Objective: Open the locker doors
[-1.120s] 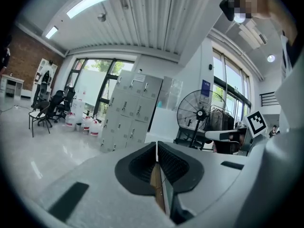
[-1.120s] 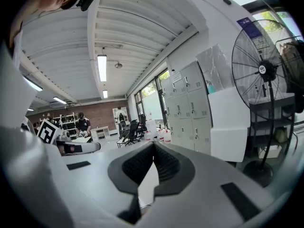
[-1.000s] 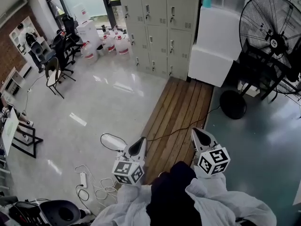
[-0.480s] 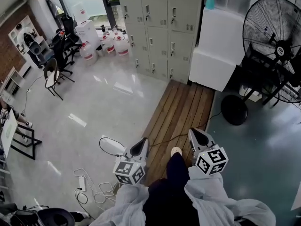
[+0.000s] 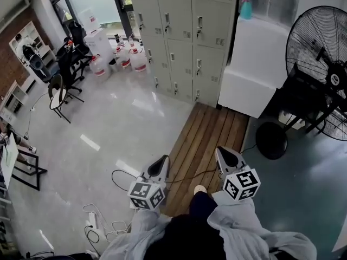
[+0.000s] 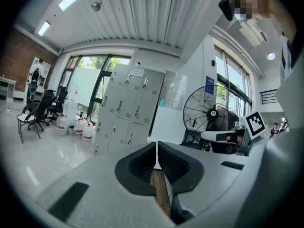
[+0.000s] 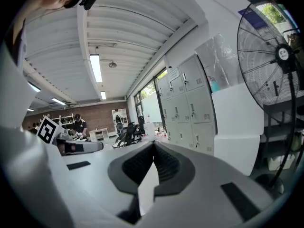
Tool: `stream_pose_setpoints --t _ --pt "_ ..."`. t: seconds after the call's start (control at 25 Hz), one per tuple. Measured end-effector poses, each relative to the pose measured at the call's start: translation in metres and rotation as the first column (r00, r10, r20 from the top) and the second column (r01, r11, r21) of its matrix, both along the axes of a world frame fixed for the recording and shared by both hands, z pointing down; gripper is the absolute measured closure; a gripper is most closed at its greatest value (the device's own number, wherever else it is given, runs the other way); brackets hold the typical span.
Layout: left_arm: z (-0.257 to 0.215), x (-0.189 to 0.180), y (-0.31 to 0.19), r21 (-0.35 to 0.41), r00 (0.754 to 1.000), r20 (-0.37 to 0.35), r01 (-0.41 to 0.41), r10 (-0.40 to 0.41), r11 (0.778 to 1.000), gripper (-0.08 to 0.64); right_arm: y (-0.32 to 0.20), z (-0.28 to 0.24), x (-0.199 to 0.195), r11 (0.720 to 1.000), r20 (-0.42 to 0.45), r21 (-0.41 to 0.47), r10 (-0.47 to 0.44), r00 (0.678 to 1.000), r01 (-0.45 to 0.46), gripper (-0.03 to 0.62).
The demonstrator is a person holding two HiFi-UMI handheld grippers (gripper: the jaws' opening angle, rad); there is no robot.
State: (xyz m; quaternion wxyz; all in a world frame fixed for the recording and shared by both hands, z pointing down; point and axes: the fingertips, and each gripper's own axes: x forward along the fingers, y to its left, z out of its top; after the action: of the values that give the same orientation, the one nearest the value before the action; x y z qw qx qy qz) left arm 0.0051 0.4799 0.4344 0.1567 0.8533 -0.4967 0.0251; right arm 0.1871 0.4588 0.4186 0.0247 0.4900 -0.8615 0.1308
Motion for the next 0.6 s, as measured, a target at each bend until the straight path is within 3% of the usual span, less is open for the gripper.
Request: stream_pose_setpoints --t 0.32,0.6 --pt "0.002 0.029 -0.075 0.008 1.000 0.007 0.008 -0.008 1.000 0.543 -0.075 -0.002 0.035 1.000 0.002 0.014 0.015 1.000 -0.015 0.591" --pt "0.010 0.046 -0.102 -0.011 1.000 0.010 0.005 -0.005 1.000 0.543 -0.106 0.006 0.049 1.000 0.009 -0.001 0.021 1.000 -0.021 0.591"
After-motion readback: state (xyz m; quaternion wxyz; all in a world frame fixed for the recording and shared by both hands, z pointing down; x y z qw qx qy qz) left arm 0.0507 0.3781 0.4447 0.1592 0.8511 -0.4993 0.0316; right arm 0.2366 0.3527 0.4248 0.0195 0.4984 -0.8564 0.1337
